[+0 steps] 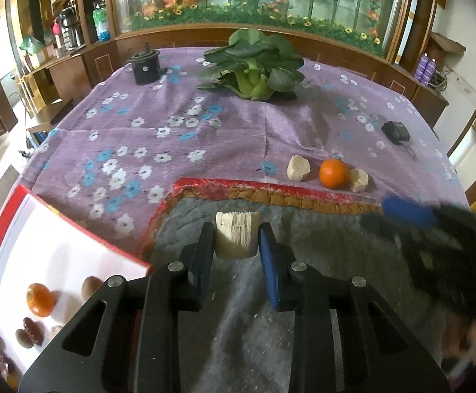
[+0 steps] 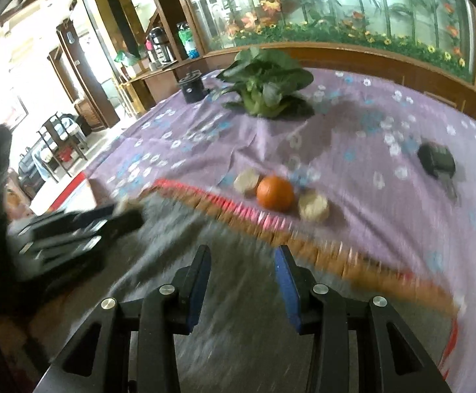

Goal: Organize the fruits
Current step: 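Grasp a beige cube with the left tool while the right tool approaches the mandarin, then grasp the mandarin with the right tool while the left tool holds the cube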

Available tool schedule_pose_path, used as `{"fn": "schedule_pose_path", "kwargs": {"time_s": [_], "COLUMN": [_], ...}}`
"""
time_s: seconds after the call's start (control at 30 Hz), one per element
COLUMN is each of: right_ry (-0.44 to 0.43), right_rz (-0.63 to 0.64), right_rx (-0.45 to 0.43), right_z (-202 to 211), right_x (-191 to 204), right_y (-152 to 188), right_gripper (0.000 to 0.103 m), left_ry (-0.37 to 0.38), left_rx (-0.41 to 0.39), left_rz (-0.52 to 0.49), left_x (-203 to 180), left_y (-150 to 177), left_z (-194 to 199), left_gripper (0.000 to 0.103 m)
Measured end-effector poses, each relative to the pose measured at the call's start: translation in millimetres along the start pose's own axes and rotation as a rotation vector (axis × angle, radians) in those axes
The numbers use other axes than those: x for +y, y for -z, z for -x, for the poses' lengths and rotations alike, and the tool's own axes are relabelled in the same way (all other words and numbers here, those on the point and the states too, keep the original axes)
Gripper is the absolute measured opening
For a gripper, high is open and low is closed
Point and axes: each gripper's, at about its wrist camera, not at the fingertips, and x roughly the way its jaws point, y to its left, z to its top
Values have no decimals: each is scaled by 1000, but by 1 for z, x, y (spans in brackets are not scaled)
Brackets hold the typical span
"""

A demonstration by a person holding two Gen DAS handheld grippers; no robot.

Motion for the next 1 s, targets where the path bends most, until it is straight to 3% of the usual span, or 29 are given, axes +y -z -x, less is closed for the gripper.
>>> {"fn": "schedule_pose_path", "kwargs": {"time_s": [0.23, 0.33, 0.47, 0.7, 1.0], "right_ry": [59, 144, 142, 101, 24], "right_rz": [98, 157, 166, 131, 120], "right_rx": [43, 80, 87, 38, -14], "right_z": [-43, -62, -65, -30, 22], "right_x": [-3, -4, -8, 3, 50], "right_y": [-33, -37, -41, -26, 21], "right_gripper": [40, 40, 34, 33, 33], "left_ry": [1, -2, -2, 2, -6], "left_rx": [7, 8, 18, 17, 3], "left_rz": [7, 9, 12, 18, 11], "left_x": [9, 10, 12, 15, 20], "left_y": [5, 6, 8, 13, 32], "left_z": [6, 6, 4, 10, 31], "left_gripper": [27, 27, 27, 27, 26]}}
